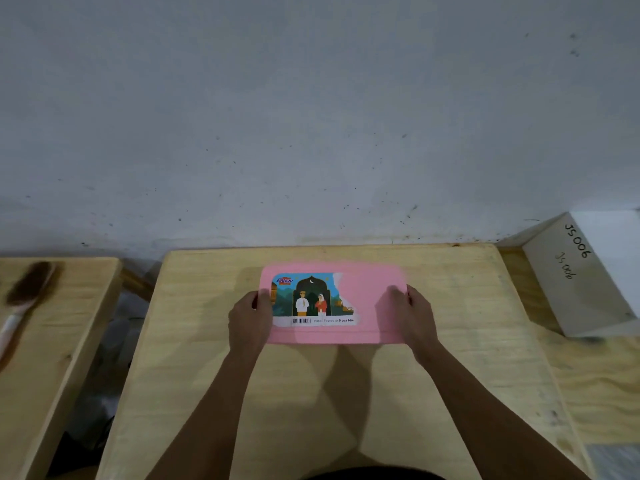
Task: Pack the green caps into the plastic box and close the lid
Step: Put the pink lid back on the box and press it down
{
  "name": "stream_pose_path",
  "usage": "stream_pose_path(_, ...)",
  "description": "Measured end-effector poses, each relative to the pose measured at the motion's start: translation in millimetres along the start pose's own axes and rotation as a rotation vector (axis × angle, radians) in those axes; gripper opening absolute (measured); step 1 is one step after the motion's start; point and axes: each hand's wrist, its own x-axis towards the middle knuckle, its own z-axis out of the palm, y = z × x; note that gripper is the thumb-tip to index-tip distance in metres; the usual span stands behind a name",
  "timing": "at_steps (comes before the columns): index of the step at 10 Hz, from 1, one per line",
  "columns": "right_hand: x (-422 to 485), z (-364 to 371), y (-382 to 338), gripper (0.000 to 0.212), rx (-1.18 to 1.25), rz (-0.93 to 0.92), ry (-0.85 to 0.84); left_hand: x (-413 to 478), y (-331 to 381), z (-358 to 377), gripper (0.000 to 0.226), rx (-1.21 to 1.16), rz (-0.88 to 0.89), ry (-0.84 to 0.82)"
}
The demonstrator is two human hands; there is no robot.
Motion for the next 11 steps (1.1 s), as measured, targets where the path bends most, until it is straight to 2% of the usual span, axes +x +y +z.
stream_pose_path(1, 21, -2, -15, 0.024, 0.052, 0.013, -0.007, 22, 9, 10, 0.037, -0.026, -0.015, -0.021)
stream_pose_path(3, 57, 0, -35, 0.033, -0.007, 0.004, 0.009, 54, 33, 27, 0.038, -0.011, -0.034, -0.051)
stream_pose_path(7, 82, 6, -33, 0.027, -0.052, -0.040, 0.030, 73, 39, 31, 0.042, -0.015, 0.001, -0.101)
stream_pose_path(9, 84, 9, -42, 0.042, -0.216, -0.013, 0.040, 63, 53, 27, 0.043, -0.049, -0.054, -0.143)
stream_pose_path(11, 77, 3, -60, 0.028, -0.335, -0.098, -0.036, 48, 56, 16, 0.031, -0.065, -0.100, -0.238)
